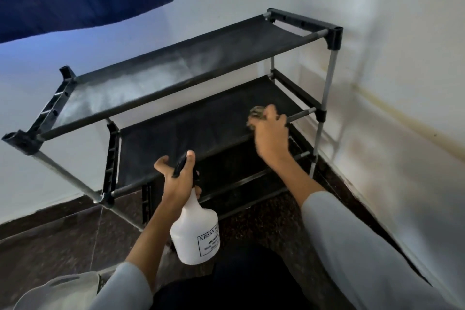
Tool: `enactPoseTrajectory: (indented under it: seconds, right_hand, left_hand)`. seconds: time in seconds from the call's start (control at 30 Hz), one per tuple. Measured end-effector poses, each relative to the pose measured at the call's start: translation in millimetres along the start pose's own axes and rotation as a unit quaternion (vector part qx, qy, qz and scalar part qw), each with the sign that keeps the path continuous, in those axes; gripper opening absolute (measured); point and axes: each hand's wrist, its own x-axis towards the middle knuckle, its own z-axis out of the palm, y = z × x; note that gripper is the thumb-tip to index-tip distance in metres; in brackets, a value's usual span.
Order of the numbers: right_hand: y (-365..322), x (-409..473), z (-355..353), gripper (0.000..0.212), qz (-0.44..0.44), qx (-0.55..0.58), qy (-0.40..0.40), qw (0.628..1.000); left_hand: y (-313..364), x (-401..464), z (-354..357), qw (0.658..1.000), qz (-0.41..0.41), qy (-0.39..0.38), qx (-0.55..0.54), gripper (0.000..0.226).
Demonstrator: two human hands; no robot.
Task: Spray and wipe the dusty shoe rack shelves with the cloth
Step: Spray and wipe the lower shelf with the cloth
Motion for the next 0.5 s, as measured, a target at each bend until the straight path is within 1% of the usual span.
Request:
enactPoseTrajectory:
  seconds: [0.1, 0.17, 0.2, 0.27, 0.33, 0.37, 0.43, 0.5]
  right_hand:
    - [34.4, 21.4, -9.2, 0.029, 0.098, 0.004, 0.039, 0.994]
    - [18.2, 20.2, -8.1, 0.03, 0.1, -0.024, 0.04, 0.994]
    - [2.7, 13.3, -5.7, 0.031, 0.079, -0.023, 0.023, 0.996]
    - [-25.0, -7.3, 3.7, 0.039, 0.0, 0.007, -0.03, 1.0]
    - [-36.9, -28.6, 8.9, 0.048, -0.086, 0.048, -0.086, 0.991]
    - [-33.1, -33.3, 8.9, 0.05, -0.115, 0.064, -0.096, 0.987]
    - [-13.7, -27.6, 3.5, 0.051, -0.142, 0.075, -0.09, 0.983]
    - [19.0, -6.1, 0.3, 0.053, -0.127, 0.043, -0.077, 0.988]
  left_hand:
    - [4.0, 11.8, 9.6, 1.0, 0.006, -0.016, 0.009, 0.062]
    - [8.1, 16.7, 17.6, 0.999, 0.01, -0.034, 0.032, 0.062]
    - [8.1, 19.6, 21.5, 0.998, 0.013, -0.041, 0.043, 0.062]
    - [9.4, 22.6, 31.6, 0.997, 0.015, -0.047, 0.056, 0.063]
    - [9.7, 24.9, 40.2, 0.997, 0.016, -0.042, 0.066, 0.063]
    - [10.0, 24.9, 44.8, 0.997, 0.015, -0.038, 0.066, 0.063]
    - [12.5, 24.2, 52.8, 0.998, 0.005, -0.042, 0.054, 0.059]
    - [16.5, 23.7, 60.7, 0.997, -0.004, -0.056, 0.044, 0.051]
